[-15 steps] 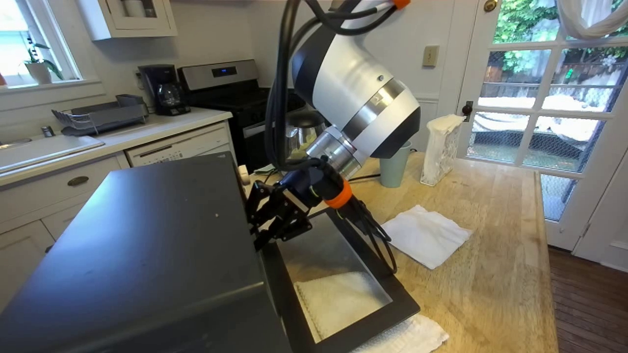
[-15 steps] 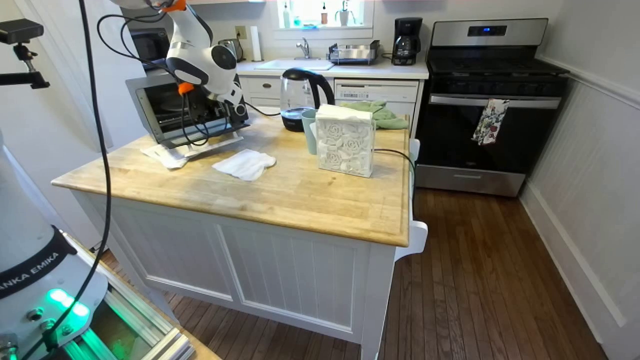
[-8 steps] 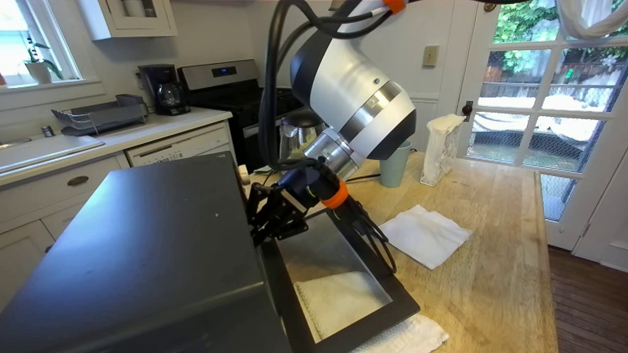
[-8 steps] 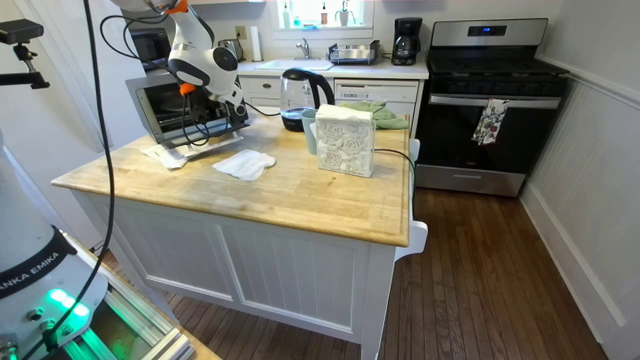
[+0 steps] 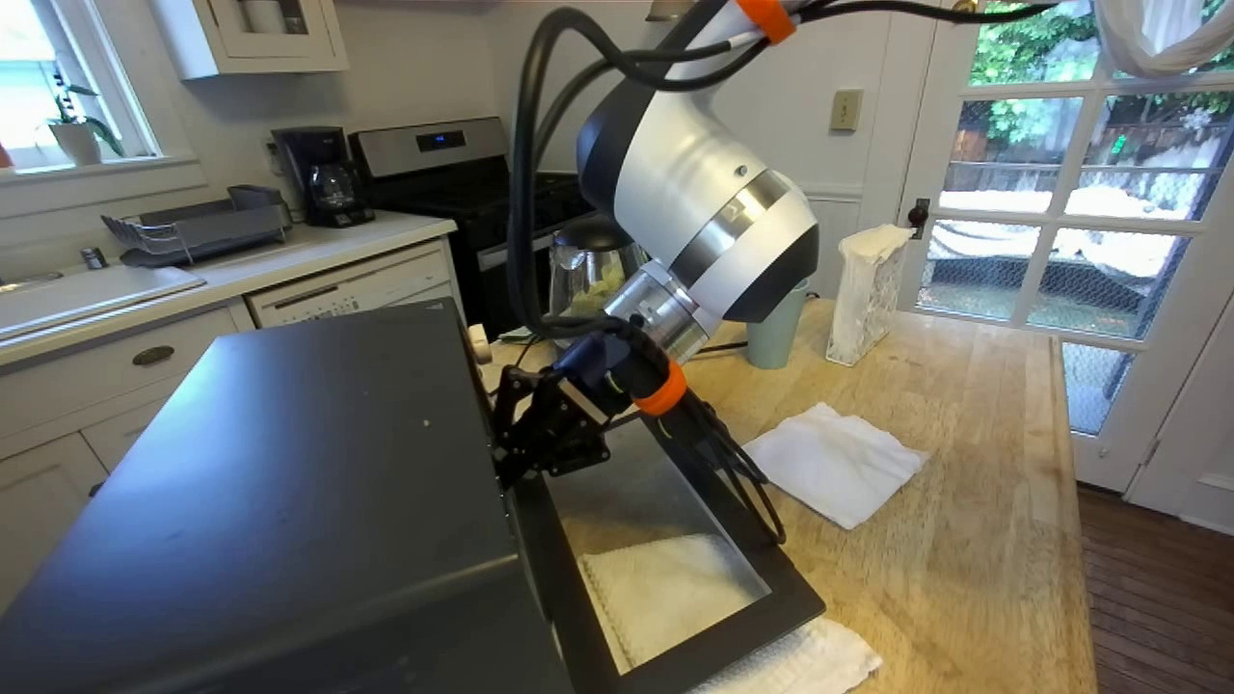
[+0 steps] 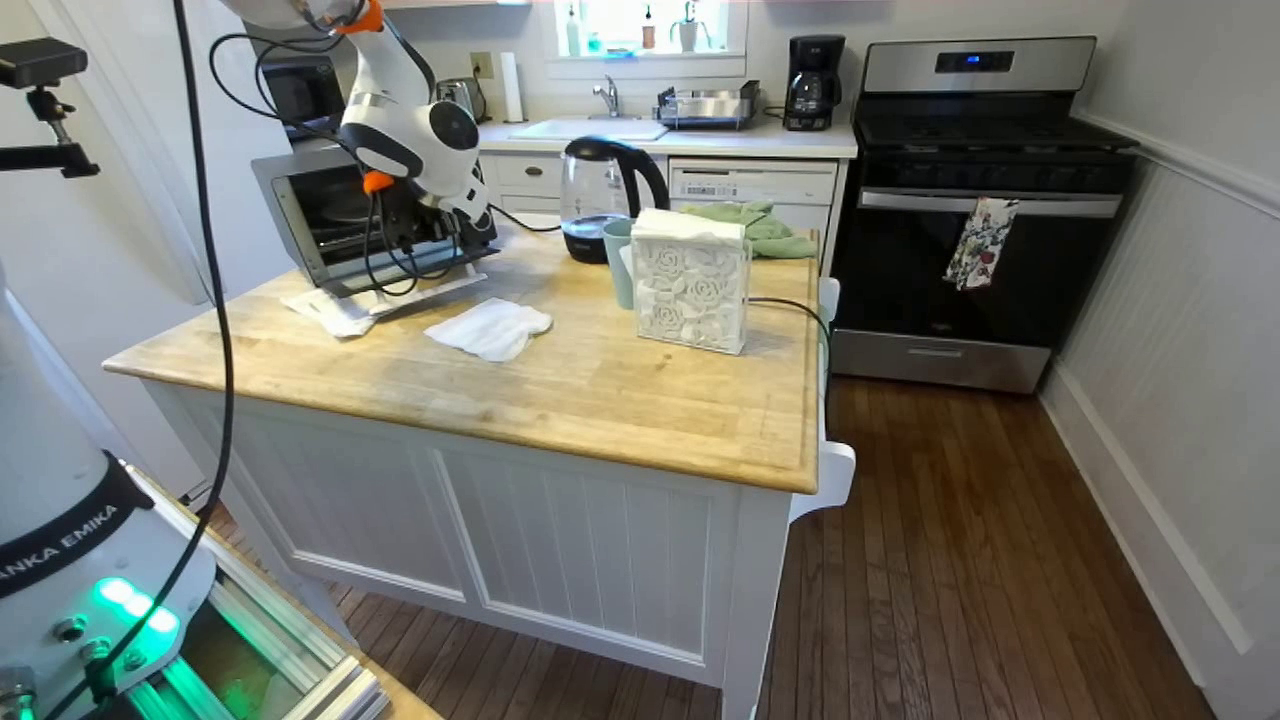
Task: Take the white plate out of the oven
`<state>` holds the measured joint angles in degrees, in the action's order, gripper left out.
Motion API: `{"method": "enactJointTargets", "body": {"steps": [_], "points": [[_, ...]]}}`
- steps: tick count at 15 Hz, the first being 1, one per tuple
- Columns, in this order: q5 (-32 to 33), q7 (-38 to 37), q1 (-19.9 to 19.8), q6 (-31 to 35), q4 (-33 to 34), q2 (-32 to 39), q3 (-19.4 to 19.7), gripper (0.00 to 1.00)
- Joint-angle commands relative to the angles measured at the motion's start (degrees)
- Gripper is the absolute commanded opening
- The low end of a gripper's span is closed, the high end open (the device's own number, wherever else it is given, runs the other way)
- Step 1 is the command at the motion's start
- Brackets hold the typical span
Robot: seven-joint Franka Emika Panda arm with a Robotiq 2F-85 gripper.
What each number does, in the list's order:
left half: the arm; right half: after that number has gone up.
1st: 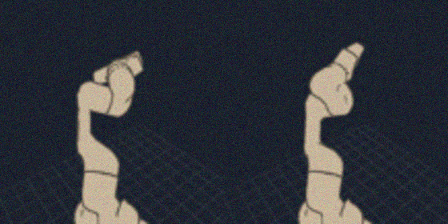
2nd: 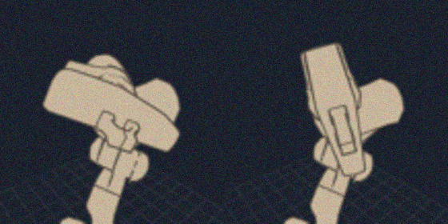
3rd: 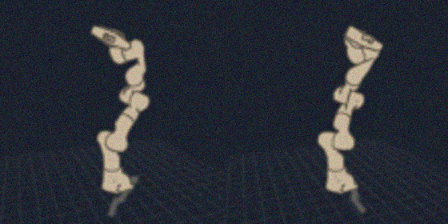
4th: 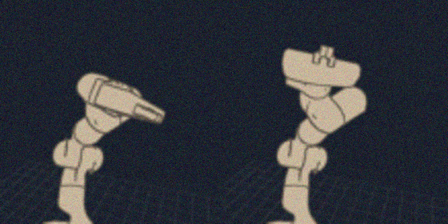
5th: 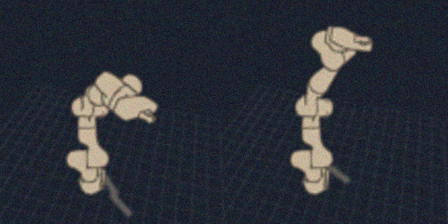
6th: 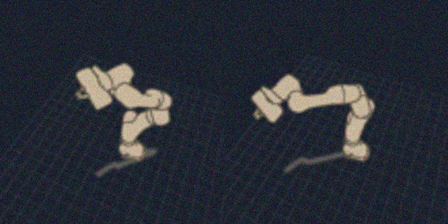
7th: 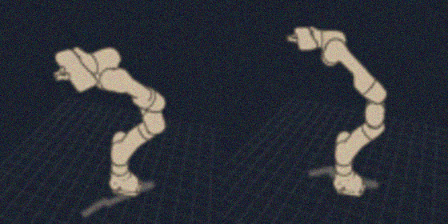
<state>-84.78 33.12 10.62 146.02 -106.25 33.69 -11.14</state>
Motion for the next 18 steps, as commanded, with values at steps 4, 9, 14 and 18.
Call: {"method": "enactJointTargets", "body": {"steps": [4, 9, 14, 18], "points": [[-4.4, 1.2, -0.2, 0.2, -0.5, -0.2, 0.6, 0.15], [-6.2, 2.1, -0.4, 0.2, -2.5, -1.2, 1.0, 0.12], [-8.7, 3.2, -0.6, -0.2, -5.2, -2.8, 1.8, 0.12], [-10.4, 4.2, -0.4, -0.4, -6.9, -4.0, 2.7, 0.12]]}}
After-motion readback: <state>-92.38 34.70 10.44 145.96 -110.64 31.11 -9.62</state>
